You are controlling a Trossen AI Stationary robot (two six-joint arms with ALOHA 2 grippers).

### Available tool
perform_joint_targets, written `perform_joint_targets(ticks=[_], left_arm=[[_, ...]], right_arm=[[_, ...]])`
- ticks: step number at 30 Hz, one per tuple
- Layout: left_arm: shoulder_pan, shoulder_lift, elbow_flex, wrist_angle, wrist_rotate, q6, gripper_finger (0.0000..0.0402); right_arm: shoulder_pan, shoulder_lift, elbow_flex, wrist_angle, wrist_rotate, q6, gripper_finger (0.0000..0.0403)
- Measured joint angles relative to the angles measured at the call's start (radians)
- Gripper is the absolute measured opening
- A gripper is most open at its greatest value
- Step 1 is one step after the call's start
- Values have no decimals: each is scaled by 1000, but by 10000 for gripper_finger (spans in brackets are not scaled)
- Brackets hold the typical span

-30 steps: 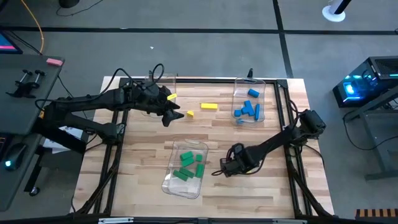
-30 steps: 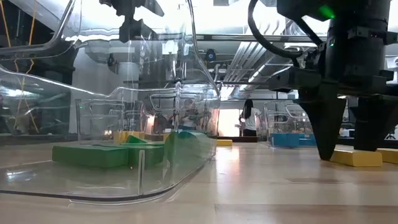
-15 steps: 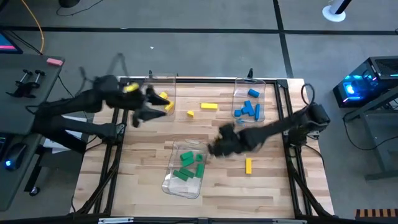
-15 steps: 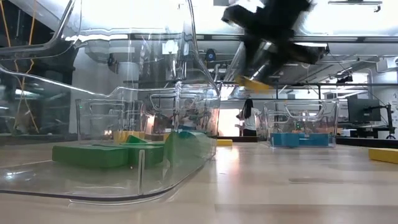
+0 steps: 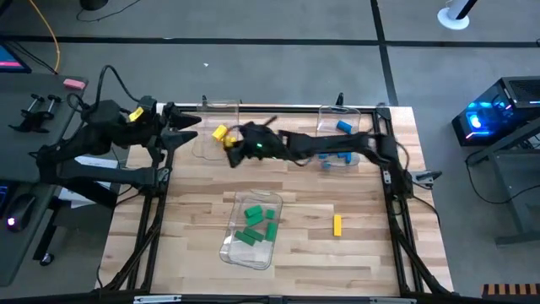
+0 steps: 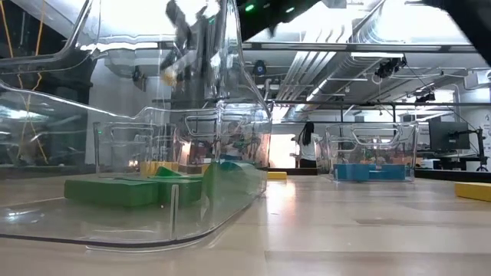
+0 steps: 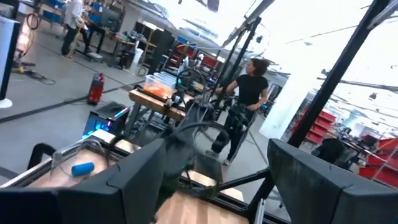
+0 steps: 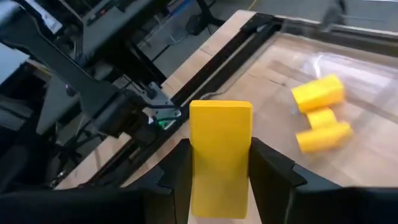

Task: Sort blocks
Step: Put the yellow block into the top left transparent bin

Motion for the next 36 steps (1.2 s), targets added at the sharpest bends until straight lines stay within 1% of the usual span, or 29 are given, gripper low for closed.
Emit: perform_joint_targets(ticks=[2, 5, 6, 8, 10, 13, 15, 17, 19, 20, 24, 26, 29, 32, 34, 36], left_arm=[[0, 6, 0, 0, -8, -2, 270], [0, 12, 0, -1, -11, -20, 270], [0, 15, 0, -1, -11, -24, 270], [0, 17, 0, -7, -12, -26, 270], [0, 17, 0, -8, -12, -29, 270], [0, 16, 0, -15, -12, -36, 270], [0, 16, 0, -15, -11, -35, 270], [0, 16, 0, -15, -11, -34, 270], [0, 16, 0, -16, -11, -27, 270], [0, 16, 0, -17, -11, -27, 270], [0, 16, 0, -19, -11, -18, 270], [0, 16, 0, -20, -11, -3, 270], [0, 21, 0, -22, -11, 0, 270], [0, 26, 0, -25, -12, 1, 270], [0, 29, 0, -32, -11, 1, 270], [0, 31, 0, -37, -11, 3, 270]], right_arm=[[-18, 82, 100, 2, -25, -16, 120], [-35, 193, 244, 8, -35, -29, 121], [-39, 228, 286, 7, -35, -30, 126], [-47, 290, 363, -5, -35, -31, 154], [-53, 332, 428, -26, -39, -59, 196], [-64, 354, 511, -78, -39, -134, 255], [-74, 354, 556, -150, -40, -175, 284], [-94, 349, 612, -278, -43, -237, 300], [-114, 304, 586, -327, -45, -305, 306], [-125, 267, 570, -384, -47, -328, 308], [-143, 135, 570, -665, -50, -433, 310], [-130, 102, 570, -827, -55, -467, 310], [-69, 98, 564, -1066, -57, -468, 310], [30, 103, 558, -1278, -51, -445, 311], [103, 103, 508, -1375, -42, -421, 311], [176, 104, 427, -1462, -37, -395, 311]])
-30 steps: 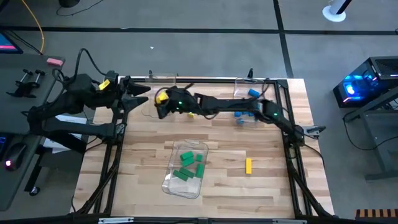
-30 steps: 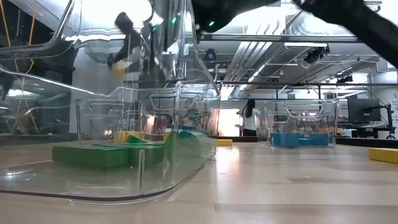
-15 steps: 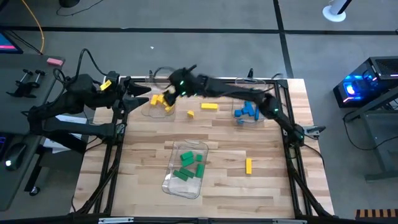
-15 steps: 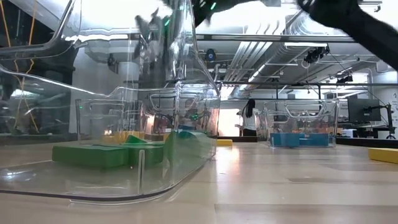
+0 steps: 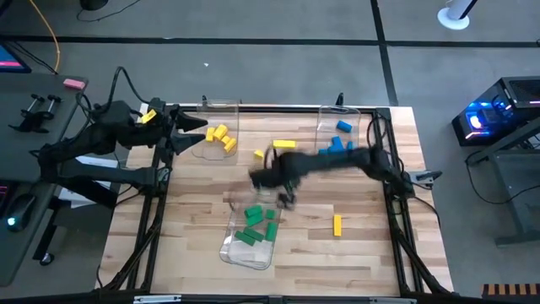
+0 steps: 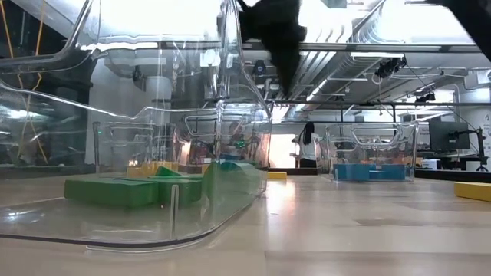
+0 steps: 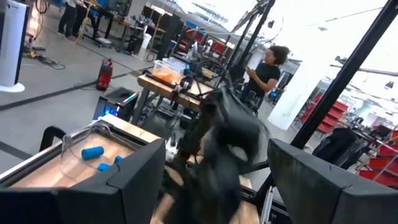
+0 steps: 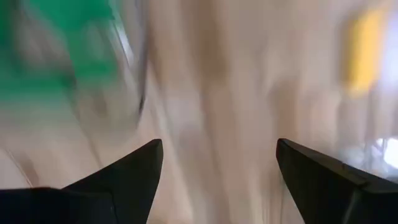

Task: Sort blocks
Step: Put the yellow block into the top left transparent bin

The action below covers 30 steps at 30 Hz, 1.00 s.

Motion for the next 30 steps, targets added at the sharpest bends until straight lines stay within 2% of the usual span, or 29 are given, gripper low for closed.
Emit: perform_joint_targets(ticks=[2, 4, 6, 8, 10, 13, 16, 19, 23, 30], left_arm=[[0, 0, 0, -10, 0, 7, 270], [0, 0, 0, -17, 0, 15, 270], [0, 0, 0, -20, 0, 15, 270], [0, 0, 0, -21, 0, 15, 270], [0, 0, 0, -21, 0, 15, 270], [0, 1, 0, -20, 0, 15, 270], [0, 2, 0, -20, 0, 11, 270], [0, 2, 0, -23, 0, 7, 270], [0, 2, 0, -25, -1, 7, 270], [0, 2, 0, -25, -2, 6, 270]], right_arm=[[64, -28, -108, -26, 16, 65, 311], [118, -132, -253, 4, 17, 182, 311], [165, -263, -423, 62, 12, 365, 311], [216, -389, -619, 151, -11, 609, 311], [273, -506, -807, 243, -38, 924, 311], [364, -674, -1025, 433, -100, 1363, 311], [448, -717, -1169, 652, -77, 1676, 311], [489, -690, -1225, 747, -54, 1804, 311], [480, -602, -1242, 729, -55, 1838, 311], [432, -531, -1238, 753, -56, 1777, 311]])
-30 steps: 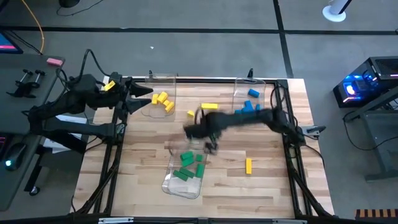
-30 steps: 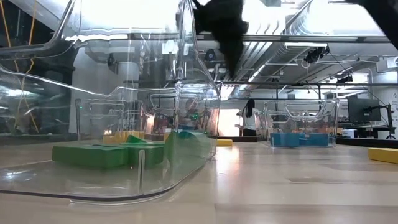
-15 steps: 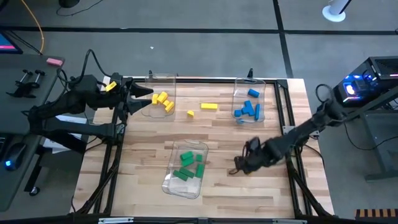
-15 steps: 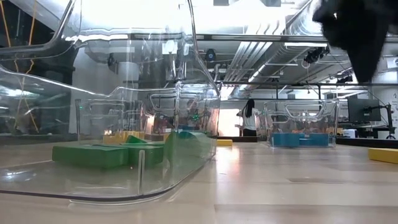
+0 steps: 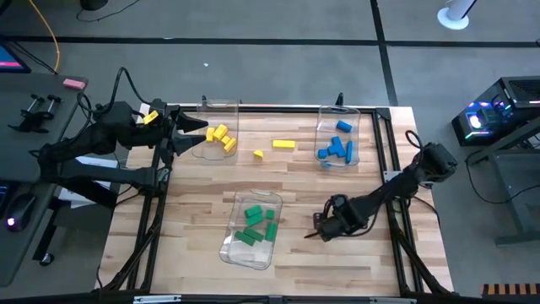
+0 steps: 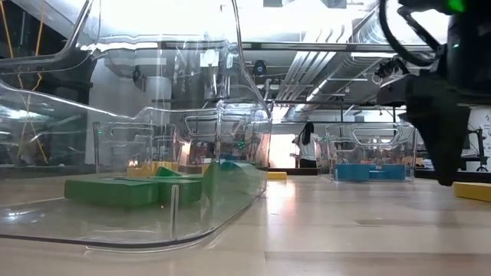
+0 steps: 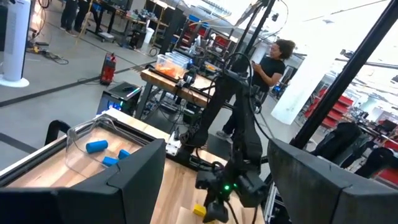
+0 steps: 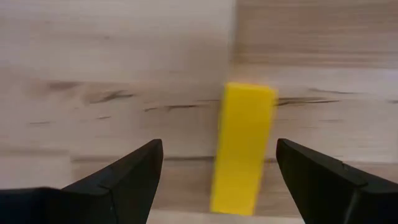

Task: Sort blocks
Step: Put the yellow block into the top left transparent bin

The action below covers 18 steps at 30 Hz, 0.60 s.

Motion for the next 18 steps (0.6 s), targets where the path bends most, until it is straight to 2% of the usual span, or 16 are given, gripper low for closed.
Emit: perform_joint_targets(ticks=[3, 6, 9, 13, 18], left_arm=[[0, 0, 0, 0, -2, 0, 270], [0, 0, 0, 0, -7, 0, 270], [0, 0, 0, 0, -24, -1, 270], [0, 0, 0, 0, -50, 0, 270], [0, 0, 0, 0, -87, 16, 270]], right_arm=[[-11, 19, 1, 4, -16, -39, 307], [-13, 32, 0, -1, -17, -73, 279], [-13, 43, 1, -1, -18, -87, 218], [-13, 38, 1, 3, 7, -118, 102], [-60, -15, 6, 124, 179, -266, 103]])
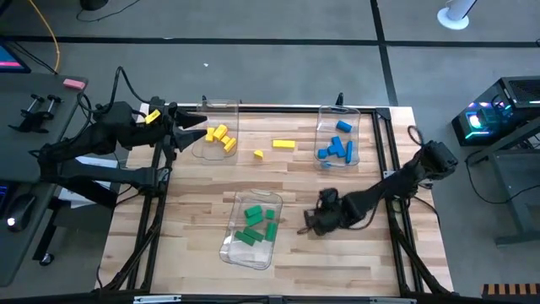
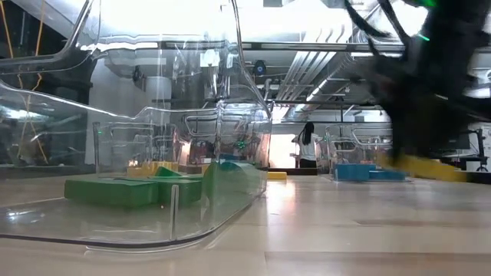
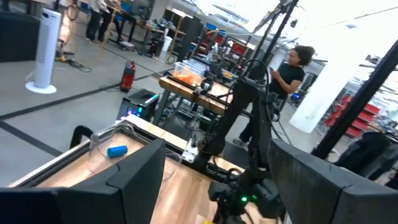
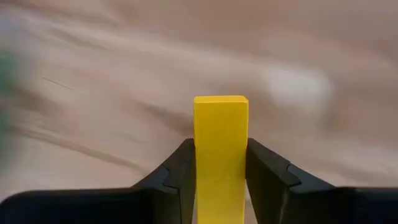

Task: Sort blocks
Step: Put the yellow block into the top left transparent bin

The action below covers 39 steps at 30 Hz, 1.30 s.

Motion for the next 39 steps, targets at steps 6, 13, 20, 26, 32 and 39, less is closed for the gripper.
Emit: perform_joint_targets(ticks=[6, 13, 20, 26, 32, 39], left_arm=[[0, 12, 0, 0, -25, 0, 270], [0, 49, 0, 0, -23, -26, 270], [0, 66, 0, 3, -10, -98, 270], [0, 62, 0, 11, -10, -106, 270], [0, 58, 0, 17, -9, -106, 270], [0, 58, 0, 16, -9, -105, 270]], right_arm=[[-187, -54, 106, 184, 213, -351, 104], [-455, 47, 327, 571, 138, -882, 107], [-602, 320, 709, 635, -47, -1085, 110], [-635, 555, 1027, 592, -79, -1151, 130], [-654, 651, 1217, 513, -143, -1242, 176], [-682, 656, 1383, 188, -140, -1380, 227]])
